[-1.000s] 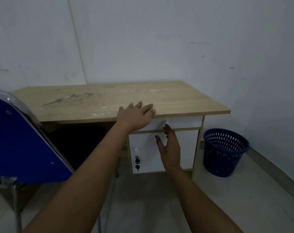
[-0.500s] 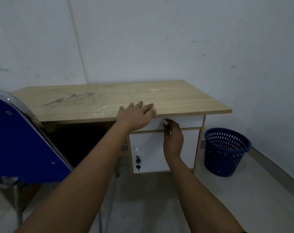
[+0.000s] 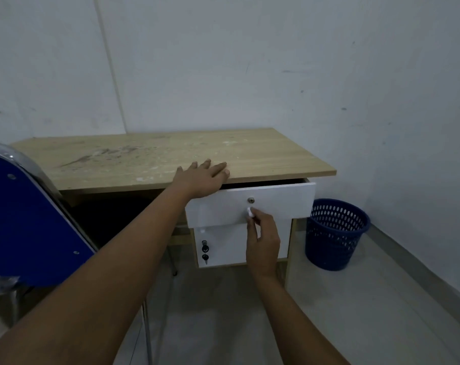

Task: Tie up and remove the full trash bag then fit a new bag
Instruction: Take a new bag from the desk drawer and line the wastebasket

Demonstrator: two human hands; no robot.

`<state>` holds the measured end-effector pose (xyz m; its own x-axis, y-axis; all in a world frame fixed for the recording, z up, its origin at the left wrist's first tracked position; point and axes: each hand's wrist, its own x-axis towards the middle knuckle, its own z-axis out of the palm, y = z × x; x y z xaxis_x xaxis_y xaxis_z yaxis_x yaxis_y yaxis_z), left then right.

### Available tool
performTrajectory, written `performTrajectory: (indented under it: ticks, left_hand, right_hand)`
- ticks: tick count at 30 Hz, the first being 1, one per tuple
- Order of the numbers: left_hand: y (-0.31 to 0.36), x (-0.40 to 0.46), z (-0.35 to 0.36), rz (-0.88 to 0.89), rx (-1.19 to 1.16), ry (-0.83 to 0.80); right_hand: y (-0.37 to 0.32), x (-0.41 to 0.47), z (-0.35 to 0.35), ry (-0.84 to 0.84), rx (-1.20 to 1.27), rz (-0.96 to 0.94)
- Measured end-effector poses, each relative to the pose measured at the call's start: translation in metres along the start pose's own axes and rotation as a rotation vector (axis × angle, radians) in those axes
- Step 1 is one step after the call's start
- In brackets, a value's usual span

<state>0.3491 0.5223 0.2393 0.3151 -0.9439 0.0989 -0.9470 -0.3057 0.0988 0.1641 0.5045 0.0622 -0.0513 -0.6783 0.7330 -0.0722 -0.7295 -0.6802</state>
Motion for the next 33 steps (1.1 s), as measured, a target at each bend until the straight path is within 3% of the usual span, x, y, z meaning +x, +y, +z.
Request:
performTrajectory:
  ticks: [16, 23, 30, 33]
  left_hand:
    - [-0.002, 0.006, 0.001, -0.010, 0.000, -0.005]
    - [-0.002, 0.004, 0.002, -0.004, 0.001, 0.011]
    - [-0.002, 0.004, 0.003, 0.009, 0.010, 0.015]
    - [-0.005, 0.005, 0.003, 0.049, 0.013, 0.000]
  right_hand:
    - [-0.016, -0.044, -0.032, -0.026, 0.010, -0.028]
    - [-0.013, -0.048, -0.033, -0.038, 0.070, 0.051]
    - [-0.039, 0.015, -0.056, 0.112, -0.176, -0.133]
    - [-0.064, 0.071, -0.052, -0.063, -0.450, -0.122]
